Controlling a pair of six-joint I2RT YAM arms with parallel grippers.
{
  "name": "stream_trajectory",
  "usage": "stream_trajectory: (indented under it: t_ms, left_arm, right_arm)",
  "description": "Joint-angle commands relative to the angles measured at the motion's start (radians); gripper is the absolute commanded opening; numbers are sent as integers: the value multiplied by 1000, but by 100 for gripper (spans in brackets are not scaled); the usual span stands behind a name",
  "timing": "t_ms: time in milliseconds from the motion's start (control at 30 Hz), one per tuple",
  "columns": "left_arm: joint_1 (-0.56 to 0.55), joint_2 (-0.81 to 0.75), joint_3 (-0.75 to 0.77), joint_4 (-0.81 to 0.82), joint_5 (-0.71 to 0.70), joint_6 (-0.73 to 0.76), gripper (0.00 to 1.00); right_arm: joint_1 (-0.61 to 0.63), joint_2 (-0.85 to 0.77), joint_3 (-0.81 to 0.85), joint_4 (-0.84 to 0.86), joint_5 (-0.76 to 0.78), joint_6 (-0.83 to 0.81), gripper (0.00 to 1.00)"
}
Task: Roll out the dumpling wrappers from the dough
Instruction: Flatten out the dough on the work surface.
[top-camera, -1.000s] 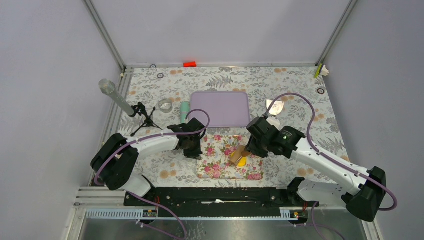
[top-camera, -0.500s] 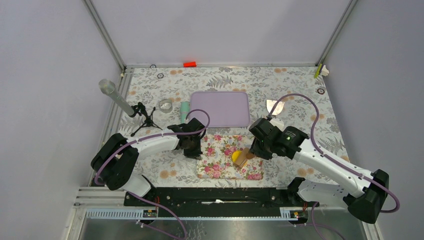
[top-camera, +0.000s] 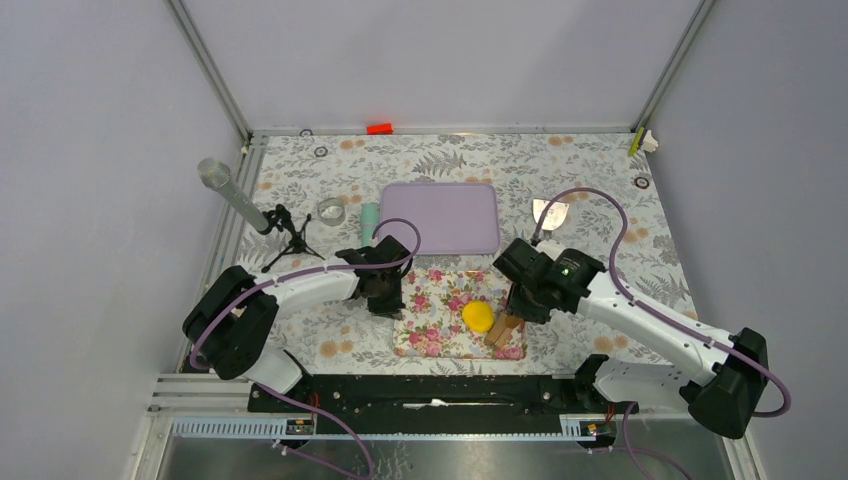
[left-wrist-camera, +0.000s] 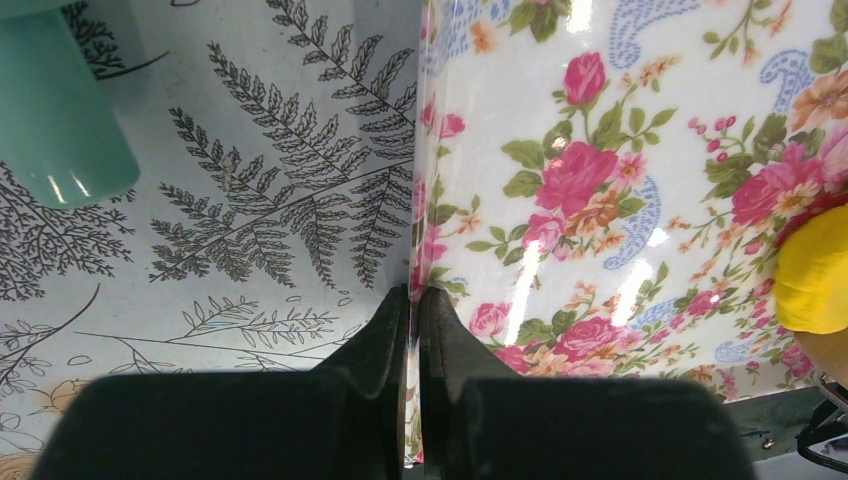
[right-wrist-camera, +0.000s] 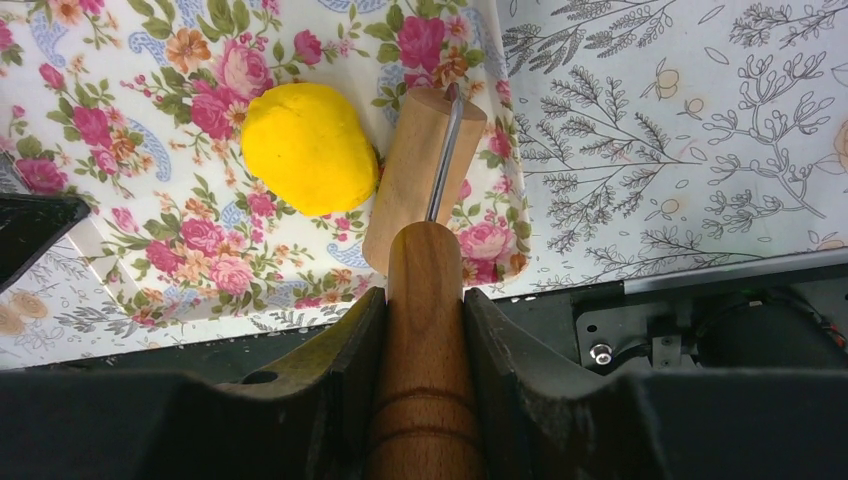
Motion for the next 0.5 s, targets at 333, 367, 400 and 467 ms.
stream_trajectory:
  t_ms: [333, 367, 400, 467]
  left_arm:
    - [8, 18, 17, -31, -96, 25, 0]
    - [9, 18, 18, -31, -96, 26, 0]
    - [8, 17, 18, -31, -94, 26, 0]
    - [7, 8, 18, -31, -93, 30, 0]
  right_arm:
    - [8, 17, 239, -163, 149, -177, 0]
    - [7, 15, 248, -134, 128, -202, 0]
    - [8, 15, 253, -104, 111, -218, 0]
    - [7, 21, 243, -39, 61, -260, 0]
